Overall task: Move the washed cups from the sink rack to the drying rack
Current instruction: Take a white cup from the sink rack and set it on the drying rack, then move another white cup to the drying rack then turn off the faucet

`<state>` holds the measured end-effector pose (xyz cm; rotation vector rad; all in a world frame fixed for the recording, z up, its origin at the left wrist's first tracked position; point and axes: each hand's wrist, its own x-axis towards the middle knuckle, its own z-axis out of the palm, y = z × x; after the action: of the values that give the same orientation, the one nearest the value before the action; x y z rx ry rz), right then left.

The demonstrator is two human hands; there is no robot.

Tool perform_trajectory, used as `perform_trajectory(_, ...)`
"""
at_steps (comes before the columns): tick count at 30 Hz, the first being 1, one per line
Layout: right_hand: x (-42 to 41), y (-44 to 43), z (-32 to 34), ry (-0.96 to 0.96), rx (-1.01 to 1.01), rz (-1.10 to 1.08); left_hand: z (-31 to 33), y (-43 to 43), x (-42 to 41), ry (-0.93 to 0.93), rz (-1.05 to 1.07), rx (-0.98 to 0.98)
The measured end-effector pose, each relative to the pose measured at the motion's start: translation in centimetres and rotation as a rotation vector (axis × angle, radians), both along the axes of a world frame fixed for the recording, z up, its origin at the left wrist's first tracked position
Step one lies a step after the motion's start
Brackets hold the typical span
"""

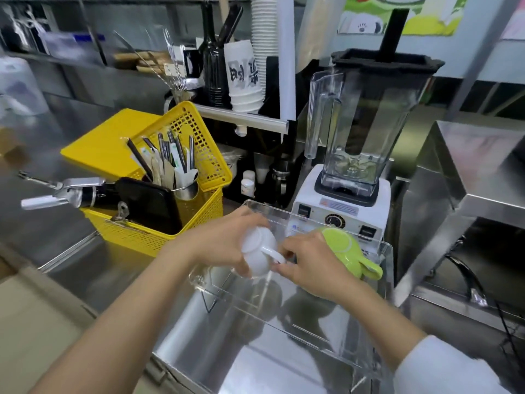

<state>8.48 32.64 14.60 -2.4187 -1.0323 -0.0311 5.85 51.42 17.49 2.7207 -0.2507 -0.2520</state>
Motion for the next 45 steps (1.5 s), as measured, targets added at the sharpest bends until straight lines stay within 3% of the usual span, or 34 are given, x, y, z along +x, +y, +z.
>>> perform_trajectory(6,-0.6,0.5,-0.6,0.131,-0.047,0.103,0.2,0.2,-0.6,0.181,-0.003,0.164)
perform_trajectory(15,-0.5,0.9,-0.9,0.222,-0.090,0.149,0.3,0.9,-0.6,0.319,0.019,0.149)
perform_trajectory(17,-0.5,0.4,-0.7,0.207,-0.063,0.159,1.0,0.6,-0.8,0.267,0.003,0.110)
perform_trajectory(19,-0.6,-0.6,-0.3,0.168,-0.013,0.146,2.1,-0.2,-1.1,0.042,-0.030,0.031)
perform_trajectory(22,-0.6,-2.8,0.6,0.068,0.091,0.049,3.1,-3.1,-1.1,-0.311,-0.047,-0.121)
perform_trajectory(27,-0.3,-9.2,1.2,-0.043,0.140,-0.134,2.1,-9.5,0.5,-0.384,-0.142,-0.154)
perform_trajectory(37,-3.8,-28.6,-1.1,-0.042,0.171,-0.570,-1.1,-29.8,1.9,-0.292,-0.449,-0.249)
perform_trajectory(45,-7.7,-41.6,-6.0,0.126,0.200,-0.797,-7.0,-43.5,2.3,-0.151,-0.610,-0.139)
